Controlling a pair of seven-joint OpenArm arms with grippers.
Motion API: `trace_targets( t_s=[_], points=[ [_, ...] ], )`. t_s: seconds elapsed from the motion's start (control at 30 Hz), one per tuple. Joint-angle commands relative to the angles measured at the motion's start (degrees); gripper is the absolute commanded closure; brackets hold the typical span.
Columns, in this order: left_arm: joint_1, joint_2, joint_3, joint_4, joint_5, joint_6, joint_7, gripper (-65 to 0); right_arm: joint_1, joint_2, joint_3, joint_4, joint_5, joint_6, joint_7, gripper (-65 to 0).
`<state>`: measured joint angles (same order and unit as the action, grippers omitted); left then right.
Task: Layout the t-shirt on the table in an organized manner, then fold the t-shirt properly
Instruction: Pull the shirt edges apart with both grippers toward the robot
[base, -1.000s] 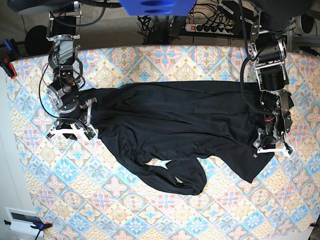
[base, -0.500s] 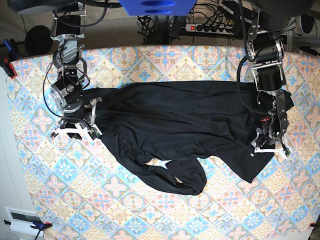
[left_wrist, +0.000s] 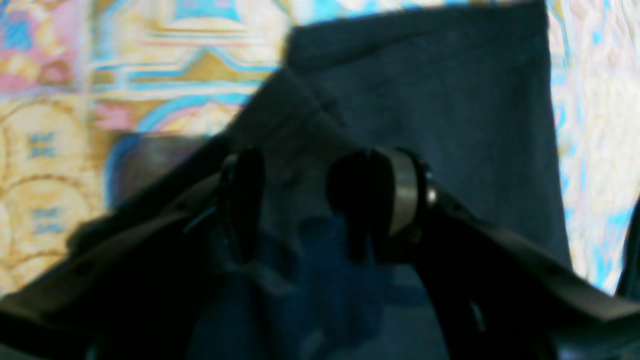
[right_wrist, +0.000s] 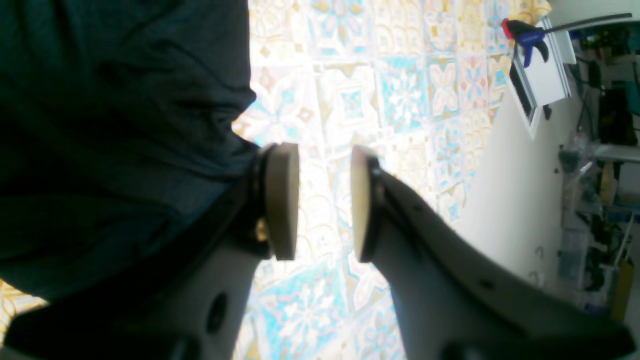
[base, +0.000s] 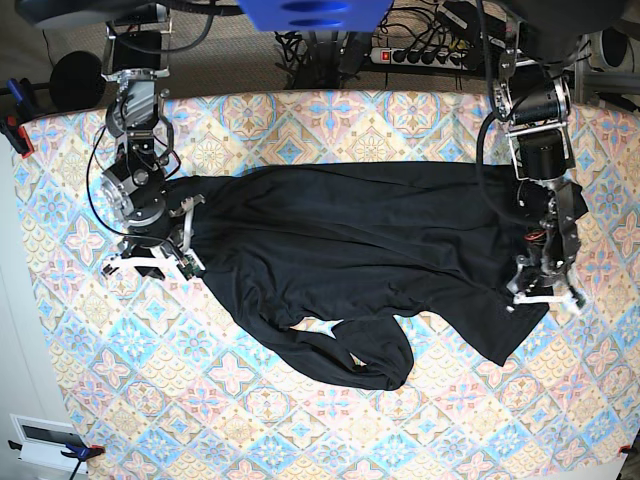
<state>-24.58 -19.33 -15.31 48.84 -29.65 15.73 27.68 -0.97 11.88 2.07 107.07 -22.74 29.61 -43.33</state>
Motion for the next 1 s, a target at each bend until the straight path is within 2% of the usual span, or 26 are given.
trace_targets(
  t_s=[0.0,0.13,0.23,0.43,0.6,0.7,0.8,0.97],
  points=[
    [-1.22,-1.28,-1.61,0.96,-0.02,-0.03,-0.65,-32.8,1.02,0.47,-0.61,0.85,-0.33,-0.46,0.83,-16.4],
    [1.5,-1.55,-3.99,7.2,-0.02,-0.39,-0.3,-33.0,0.84,0.47,-4.31,0.85,-0.33,-0.46,-1.37,-16.4],
    [6.42,-1.63,-3.72,16.96,-0.02,-0.82,3.04,-33.1,0.49,0.47,-7.12,1.2,-0.42,-0.46,-1.81,-16.4],
    [18.91,-1.63,-4.16,37.36,-0.02,-4.61,11.22,-32.8,-5.14,0.82,-7.65,1.9,-0.42,-0.46,-1.81,-16.4],
    [30.07,-3.39,-4.16,49.49,-0.02,-4.87,15.09,-32.8,-7.86,0.82,-7.82,2.25,-0.42,-0.46,-1.46,-16.4],
    [35.87,-5.06,-4.16,52.3,-0.02,-4.87,15.18,-32.8,-9.36,0.82,-7.91,2.34,-0.42,-0.46,-1.46,-16.4],
    [40.62,-5.24,-4.6,53.8,-0.02,-4.87,15.18,-32.8,-10.85,0.82,-8.0,2.34,-0.42,-0.46,-1.46,-16.4],
    [45.46,-2.78,-9.44,53.8,-1.69,-4.87,15.09,-32.8,-11.99,0.82,-10.46,3.22,-0.42,-0.46,-1.46,-16.4]
  ],
)
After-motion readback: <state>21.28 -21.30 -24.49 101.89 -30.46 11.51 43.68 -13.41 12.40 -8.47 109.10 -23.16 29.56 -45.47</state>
